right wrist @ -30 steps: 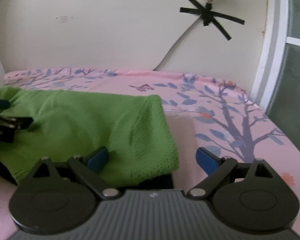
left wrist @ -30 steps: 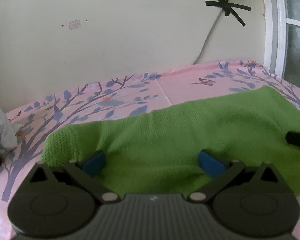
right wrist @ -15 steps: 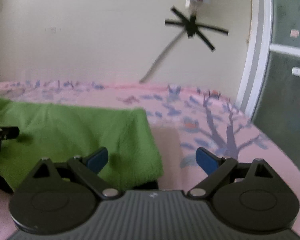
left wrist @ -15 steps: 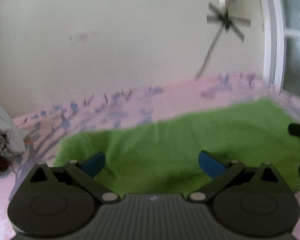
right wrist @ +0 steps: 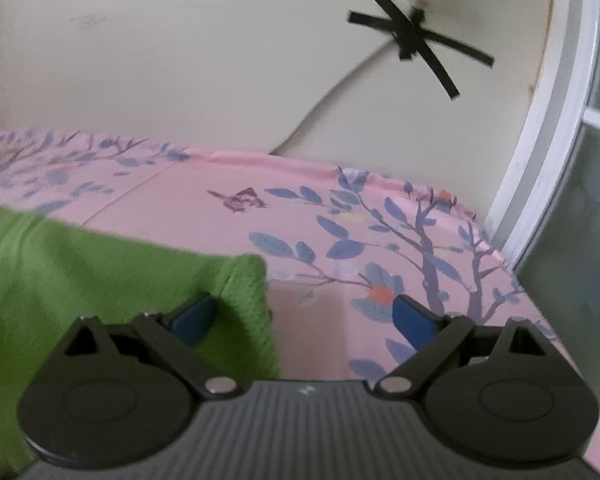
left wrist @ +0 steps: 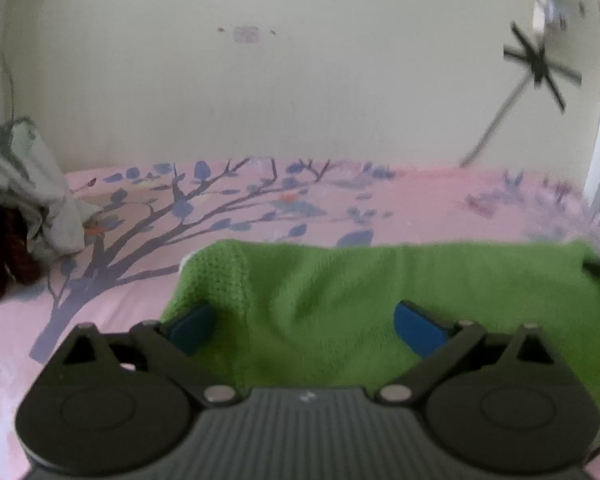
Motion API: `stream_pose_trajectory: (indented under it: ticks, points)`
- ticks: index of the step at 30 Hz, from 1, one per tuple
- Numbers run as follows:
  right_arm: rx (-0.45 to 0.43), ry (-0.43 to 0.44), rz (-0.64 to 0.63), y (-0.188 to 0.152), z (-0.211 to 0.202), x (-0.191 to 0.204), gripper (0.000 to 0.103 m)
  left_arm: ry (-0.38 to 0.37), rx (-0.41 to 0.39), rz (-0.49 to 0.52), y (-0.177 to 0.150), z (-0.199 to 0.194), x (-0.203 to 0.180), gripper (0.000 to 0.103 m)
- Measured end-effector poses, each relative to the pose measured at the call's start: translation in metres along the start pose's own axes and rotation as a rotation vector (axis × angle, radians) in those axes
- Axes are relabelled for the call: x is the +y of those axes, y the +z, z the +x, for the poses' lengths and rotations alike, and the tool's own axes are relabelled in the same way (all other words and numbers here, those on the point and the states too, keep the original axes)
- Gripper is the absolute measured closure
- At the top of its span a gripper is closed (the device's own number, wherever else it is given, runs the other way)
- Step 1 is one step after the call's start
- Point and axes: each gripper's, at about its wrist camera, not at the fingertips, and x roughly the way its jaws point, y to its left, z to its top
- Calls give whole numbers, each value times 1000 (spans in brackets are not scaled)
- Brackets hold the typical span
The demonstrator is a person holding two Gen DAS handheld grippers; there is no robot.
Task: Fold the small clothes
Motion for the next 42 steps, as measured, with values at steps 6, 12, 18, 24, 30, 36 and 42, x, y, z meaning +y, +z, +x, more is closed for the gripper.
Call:
stream_pose_trajectory:
  ticks: [6, 12, 18, 24, 30, 36, 42]
  points:
    - [-14, -10, 10, 1, -1, 2, 16, 20, 24, 15, 3, 9, -2, 0]
    - [-153, 149, 14, 4, -63, 18, 39, 21, 23, 17, 4, 8, -4, 0]
    - [-39, 458, 5, 7, -66, 62, 81, 14, 21, 12, 4, 8, -2, 0]
    - [29, 474, 10, 8, -33, 105, 75, 11, 25, 3, 5, 9, -1, 0]
    - [-4, 460, 1, 4, -33, 108, 72, 13, 27, 1, 5, 9, -2, 0]
    - [-53, 450, -26, -12, -52, 105, 55, 14, 27, 1, 5, 9, -1, 0]
    - [-74, 447, -112, -35, -84, 100, 45, 5, 30, 40, 6, 11, -2, 0]
